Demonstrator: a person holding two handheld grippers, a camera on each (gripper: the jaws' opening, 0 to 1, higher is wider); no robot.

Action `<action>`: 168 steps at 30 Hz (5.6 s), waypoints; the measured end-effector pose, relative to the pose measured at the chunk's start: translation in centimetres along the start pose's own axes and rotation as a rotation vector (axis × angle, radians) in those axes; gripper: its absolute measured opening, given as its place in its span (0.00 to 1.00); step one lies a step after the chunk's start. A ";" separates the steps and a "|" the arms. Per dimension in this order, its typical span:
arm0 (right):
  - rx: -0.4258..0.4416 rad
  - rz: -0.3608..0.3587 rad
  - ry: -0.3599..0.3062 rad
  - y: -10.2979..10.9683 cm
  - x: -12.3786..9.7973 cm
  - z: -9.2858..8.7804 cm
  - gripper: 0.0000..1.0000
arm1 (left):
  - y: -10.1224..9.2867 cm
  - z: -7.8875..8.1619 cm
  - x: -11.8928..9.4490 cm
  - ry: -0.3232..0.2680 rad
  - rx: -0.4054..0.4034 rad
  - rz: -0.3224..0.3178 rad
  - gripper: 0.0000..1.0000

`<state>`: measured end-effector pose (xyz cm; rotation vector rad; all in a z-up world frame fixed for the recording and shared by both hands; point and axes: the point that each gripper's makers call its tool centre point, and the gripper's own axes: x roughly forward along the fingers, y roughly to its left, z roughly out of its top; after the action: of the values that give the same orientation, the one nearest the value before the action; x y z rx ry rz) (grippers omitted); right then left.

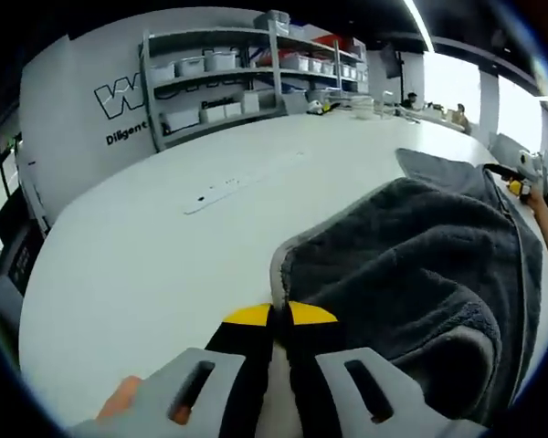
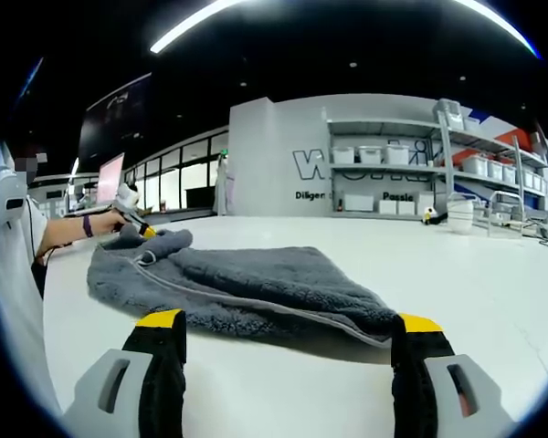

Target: Open the folded towel by lifting each exposed corner and separating the folded layers until the towel lies flat within the target outline without major curled edges

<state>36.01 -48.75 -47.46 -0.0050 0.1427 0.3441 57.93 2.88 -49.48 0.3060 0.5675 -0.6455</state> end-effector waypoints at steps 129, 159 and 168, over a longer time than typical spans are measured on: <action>-0.001 -0.012 0.002 -0.3 -0.1 -0.1 0.95 | -3.4 -3.3 -16.0 -0.330 -0.276 -0.120 0.99; 0.001 -0.015 0.004 -0.4 -0.2 -0.2 0.95 | -8.0 -2.8 -13.3 -0.282 -0.250 -0.235 0.98; 0.001 -0.014 0.003 -0.4 -0.2 -0.2 0.95 | -10.1 -1.9 -11.3 -0.265 -0.225 -0.300 0.96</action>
<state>35.98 -49.22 -47.60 -0.0051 0.1457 0.3302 43.22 1.43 -45.38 -0.0793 0.4282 -0.8877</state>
